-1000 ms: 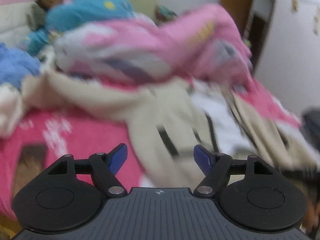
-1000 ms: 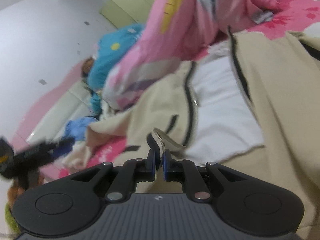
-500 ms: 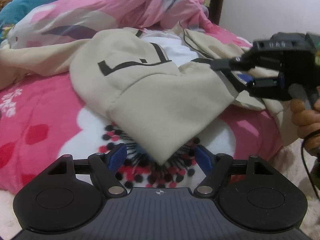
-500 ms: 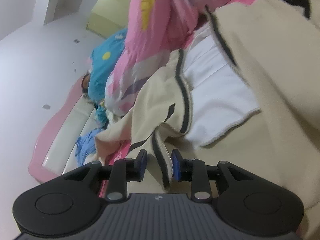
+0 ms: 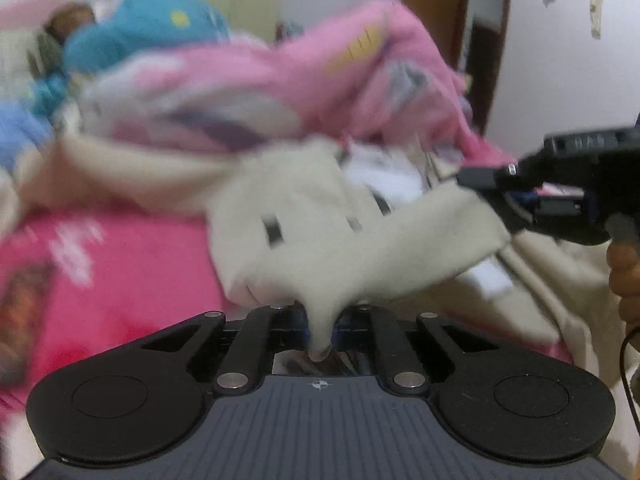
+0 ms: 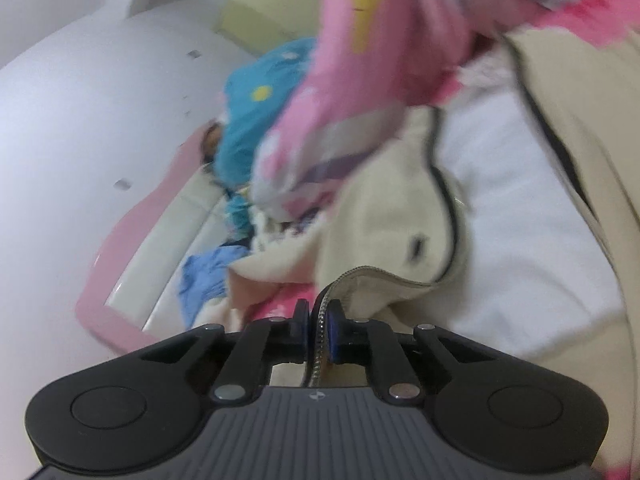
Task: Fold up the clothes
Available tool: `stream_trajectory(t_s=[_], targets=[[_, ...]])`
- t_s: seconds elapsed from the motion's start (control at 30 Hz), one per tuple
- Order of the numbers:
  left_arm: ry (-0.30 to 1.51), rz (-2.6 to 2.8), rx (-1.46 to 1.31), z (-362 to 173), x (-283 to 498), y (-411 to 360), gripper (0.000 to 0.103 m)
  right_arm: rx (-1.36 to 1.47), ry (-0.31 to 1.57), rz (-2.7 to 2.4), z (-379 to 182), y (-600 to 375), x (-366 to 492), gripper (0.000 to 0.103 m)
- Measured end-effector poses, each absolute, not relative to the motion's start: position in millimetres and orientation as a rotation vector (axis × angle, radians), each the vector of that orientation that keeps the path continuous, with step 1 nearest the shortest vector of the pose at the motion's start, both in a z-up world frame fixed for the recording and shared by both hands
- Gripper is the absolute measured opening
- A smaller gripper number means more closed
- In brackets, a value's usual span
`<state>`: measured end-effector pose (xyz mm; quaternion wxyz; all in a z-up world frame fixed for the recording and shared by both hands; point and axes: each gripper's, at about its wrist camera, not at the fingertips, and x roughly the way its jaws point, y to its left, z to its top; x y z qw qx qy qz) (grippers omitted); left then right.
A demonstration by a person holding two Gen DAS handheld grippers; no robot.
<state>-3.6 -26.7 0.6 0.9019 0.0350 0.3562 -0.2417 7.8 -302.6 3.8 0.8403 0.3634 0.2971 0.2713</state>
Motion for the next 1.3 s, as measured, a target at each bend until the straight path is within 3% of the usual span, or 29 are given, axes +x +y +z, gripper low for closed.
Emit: stream_trajectory(t_s=[0.27,0.47,0.53,0.6,0.8,0.9,1.1,1.3], targets=[[0.798,-0.493,0.002,43.5,6.2,15.3,0.007,0.677,0.671,0.668,15.6,-274.0,6.5,0.011],[0.902,-0.496,0.19,-2.5,-9.7,5.2,0.01,0.706,0.855,0.612,-46.8,-265.5,1.3,0.011],[0.936,-0.496,0.253,-17.8,-15.0,1.9,0.019,0.723,0.91,0.588,-65.2,-266.3,-2.1,0.011],[0.932,-0.509,0.203,-15.1,-20.8,10.4,0.041,0.741,0.945,0.561,-78.7,-271.4,-6.1,0.01],[0.843,-0.544,-0.041,9.5,-25.2,44.2,0.056,0.716,0.787,0.536,-41.3,-298.4,-18.1,0.007],[0.855,-0.533,-0.136,6.8,-16.4,50.2,0.056,0.627,0.73,0.483,-22.4,-308.7,-20.6,0.007],[0.897,-0.497,-0.241,-15.0,6.8,50.0,0.056,0.639,0.89,0.335,-64.7,-323.2,-9.7,0.007],[0.941,-0.498,-0.27,-33.6,21.6,46.8,0.056,0.564,0.827,0.32,-43.8,-321.9,-17.9,0.007]])
